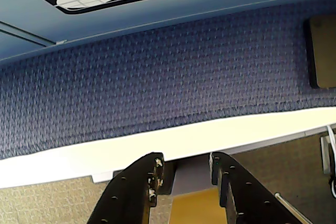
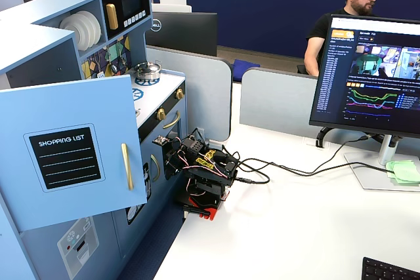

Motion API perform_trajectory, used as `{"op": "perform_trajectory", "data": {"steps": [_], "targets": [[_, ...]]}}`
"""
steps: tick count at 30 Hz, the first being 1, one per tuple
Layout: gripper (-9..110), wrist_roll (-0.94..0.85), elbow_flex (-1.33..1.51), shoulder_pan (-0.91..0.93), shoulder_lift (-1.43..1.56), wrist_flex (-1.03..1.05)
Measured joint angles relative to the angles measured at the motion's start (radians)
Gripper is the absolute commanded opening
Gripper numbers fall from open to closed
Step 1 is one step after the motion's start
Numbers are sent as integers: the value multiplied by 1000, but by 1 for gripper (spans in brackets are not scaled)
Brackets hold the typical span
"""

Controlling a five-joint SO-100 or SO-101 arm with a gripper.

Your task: Take off the lid from the green recipient and place it on the counter

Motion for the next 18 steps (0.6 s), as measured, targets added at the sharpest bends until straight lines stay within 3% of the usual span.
{"op": "perform_trajectory", "data": {"steps": [14, 18], "targets": [[0, 0, 0, 2, 0, -6], [3, 18, -29, 25, -35, -137]]}}
